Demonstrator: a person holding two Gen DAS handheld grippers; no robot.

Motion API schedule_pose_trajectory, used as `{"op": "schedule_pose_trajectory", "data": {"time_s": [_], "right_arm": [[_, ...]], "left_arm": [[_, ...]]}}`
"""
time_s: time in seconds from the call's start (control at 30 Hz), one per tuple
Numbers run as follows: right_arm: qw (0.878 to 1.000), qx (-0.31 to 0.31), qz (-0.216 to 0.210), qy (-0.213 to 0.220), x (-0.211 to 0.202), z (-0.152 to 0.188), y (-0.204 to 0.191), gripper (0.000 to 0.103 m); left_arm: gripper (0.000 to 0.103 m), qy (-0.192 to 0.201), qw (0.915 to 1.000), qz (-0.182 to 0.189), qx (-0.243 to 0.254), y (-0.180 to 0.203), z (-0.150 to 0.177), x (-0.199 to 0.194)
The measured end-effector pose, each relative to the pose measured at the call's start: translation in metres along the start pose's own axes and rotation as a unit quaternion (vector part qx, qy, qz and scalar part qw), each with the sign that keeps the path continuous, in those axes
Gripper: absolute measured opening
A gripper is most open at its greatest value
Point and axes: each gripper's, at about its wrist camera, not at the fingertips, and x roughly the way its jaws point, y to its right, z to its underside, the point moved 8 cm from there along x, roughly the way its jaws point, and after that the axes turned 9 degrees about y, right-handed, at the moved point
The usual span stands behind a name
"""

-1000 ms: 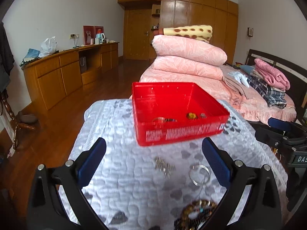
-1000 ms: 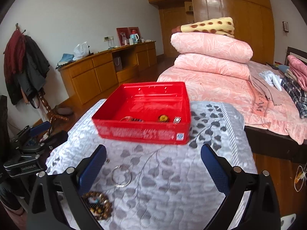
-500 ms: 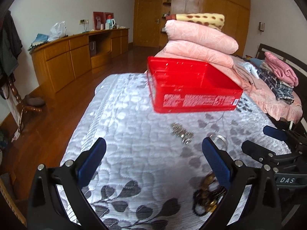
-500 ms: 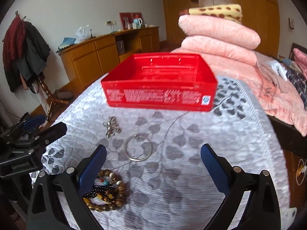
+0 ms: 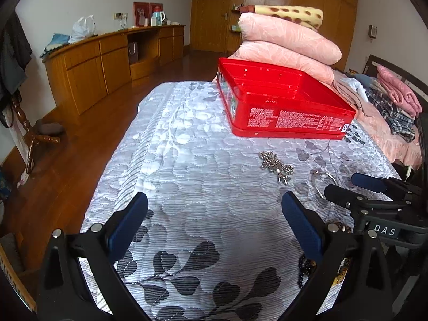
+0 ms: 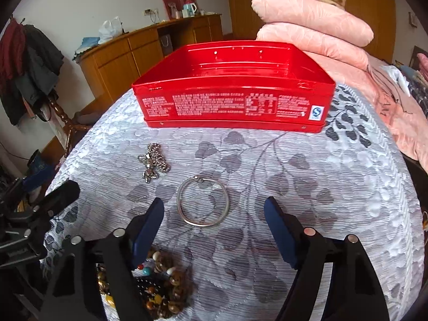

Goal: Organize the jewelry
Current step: 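Grasp the silver ring with the right tool while the left tool grasps the silver brooch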

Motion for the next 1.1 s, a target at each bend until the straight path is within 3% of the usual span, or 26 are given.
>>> {"op": "schedule_pose_trajectory", "data": {"time_s": [0.37,0.6,0.8,1.1], "right_arm": [[0.998,-0.034,0.032,-0.030,0.018,0.003,-0.009,0.075],[0.998,-0.045,0.028,-0.024,0.013,0.002,-0.010,0.045],[0.999,-0.024,0.026,-0.020,0.002,0.000,0.008,0.045],[0.998,0.016,0.055,0.012,-0.027,-0.012,0.068,0.045]], "left_arm": [[0.097,-0.025,0.9995,0.010,-0.018,-0.005,0.005,0.010],[0.097,-0.024,0.9996,0.010,-0.010,0.000,0.002,0.011],[0.097,-0.025,0.9996,0.015,-0.004,0.012,-0.003,0.015],[0.097,-0.030,0.9986,0.038,0.021,0.056,-0.018,0.040]]}}
